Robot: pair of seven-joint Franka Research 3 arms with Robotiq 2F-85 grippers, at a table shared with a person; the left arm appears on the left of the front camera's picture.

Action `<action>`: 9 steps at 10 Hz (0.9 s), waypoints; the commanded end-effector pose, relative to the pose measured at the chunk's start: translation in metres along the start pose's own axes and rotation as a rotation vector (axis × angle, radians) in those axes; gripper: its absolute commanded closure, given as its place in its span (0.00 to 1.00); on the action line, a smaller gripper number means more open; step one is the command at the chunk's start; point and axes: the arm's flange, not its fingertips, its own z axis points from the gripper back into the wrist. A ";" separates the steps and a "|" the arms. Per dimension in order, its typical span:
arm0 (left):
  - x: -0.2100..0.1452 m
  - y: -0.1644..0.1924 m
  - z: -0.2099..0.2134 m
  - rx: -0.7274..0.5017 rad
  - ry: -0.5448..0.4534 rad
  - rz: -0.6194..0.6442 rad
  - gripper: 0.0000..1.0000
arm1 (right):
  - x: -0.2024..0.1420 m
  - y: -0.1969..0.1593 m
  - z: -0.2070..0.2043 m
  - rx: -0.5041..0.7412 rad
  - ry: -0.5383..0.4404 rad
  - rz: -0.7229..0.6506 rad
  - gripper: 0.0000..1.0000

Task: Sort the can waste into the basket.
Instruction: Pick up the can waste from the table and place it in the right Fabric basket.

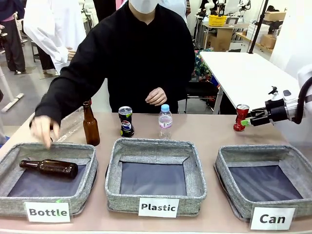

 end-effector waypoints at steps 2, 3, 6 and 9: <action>-0.017 0.055 -0.018 0.233 0.185 0.062 0.00 | 0.010 -0.012 -0.011 -0.032 -0.092 -0.035 0.00; -0.026 0.079 -0.019 0.325 0.241 0.068 0.00 | 0.011 -0.014 -0.014 -0.036 -0.112 -0.042 0.00; -0.021 0.079 -0.022 0.328 0.247 0.103 0.00 | 0.011 -0.019 -0.020 -0.078 -0.184 -0.060 0.00; -0.021 0.079 -0.022 0.328 0.247 0.103 0.00 | 0.010 -0.020 -0.021 -0.051 -0.163 -0.056 0.34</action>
